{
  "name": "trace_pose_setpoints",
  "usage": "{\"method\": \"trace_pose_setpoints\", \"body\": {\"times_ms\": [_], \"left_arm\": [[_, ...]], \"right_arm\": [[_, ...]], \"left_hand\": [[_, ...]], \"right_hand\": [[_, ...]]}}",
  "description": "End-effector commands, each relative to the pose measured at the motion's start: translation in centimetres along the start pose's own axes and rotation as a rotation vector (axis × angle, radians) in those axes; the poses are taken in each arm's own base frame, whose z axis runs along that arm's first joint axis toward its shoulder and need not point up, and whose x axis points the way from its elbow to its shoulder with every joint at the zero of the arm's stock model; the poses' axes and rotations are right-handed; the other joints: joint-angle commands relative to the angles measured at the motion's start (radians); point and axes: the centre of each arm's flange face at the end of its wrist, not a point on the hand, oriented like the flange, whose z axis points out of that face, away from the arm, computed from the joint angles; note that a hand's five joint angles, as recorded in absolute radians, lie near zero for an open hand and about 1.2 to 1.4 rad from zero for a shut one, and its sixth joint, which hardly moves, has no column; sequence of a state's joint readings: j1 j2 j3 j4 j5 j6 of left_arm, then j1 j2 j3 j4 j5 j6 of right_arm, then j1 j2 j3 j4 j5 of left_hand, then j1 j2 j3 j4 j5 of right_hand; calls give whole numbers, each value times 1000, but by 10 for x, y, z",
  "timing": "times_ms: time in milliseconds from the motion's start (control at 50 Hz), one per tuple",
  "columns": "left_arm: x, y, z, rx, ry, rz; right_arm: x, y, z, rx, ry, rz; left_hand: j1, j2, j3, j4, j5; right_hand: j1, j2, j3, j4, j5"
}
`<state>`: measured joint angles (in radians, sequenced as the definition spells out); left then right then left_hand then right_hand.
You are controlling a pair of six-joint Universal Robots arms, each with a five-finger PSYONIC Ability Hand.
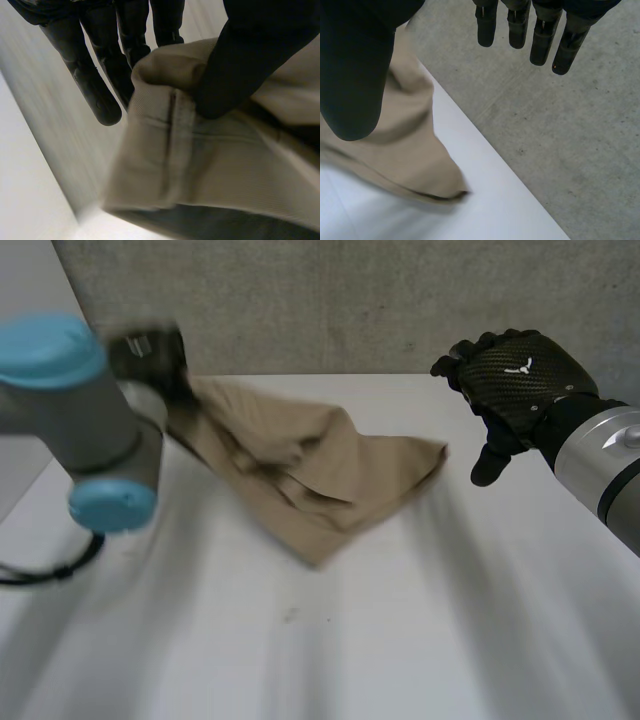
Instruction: Fold the shorts.
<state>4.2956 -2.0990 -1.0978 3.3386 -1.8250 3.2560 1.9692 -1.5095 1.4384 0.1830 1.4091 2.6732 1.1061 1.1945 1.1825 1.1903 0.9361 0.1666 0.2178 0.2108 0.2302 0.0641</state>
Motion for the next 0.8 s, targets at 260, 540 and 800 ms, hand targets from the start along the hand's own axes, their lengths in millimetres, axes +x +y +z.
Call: {"method": "trace_pose_setpoints", "body": {"times_ms": [260,540,800], "left_arm": [[153,-12,-120,204,699,-78],[166,50,-189,35,904,202],[64,23,-161,-155,499,164]], "right_arm": [[30,-17,-6,50,123,53],[51,-14,-6,45,182,54],[2,24,-3,10,-137,-104]], "left_hand": [[-73,-161,-149,-157,-77],[-866,-955,-943,-950,-871],[-828,-916,-904,-912,-833]], "right_hand": [[8,-43,-36,-56,-64],[8,-43,-36,-56,-64],[8,-43,-36,-56,-64]]}}
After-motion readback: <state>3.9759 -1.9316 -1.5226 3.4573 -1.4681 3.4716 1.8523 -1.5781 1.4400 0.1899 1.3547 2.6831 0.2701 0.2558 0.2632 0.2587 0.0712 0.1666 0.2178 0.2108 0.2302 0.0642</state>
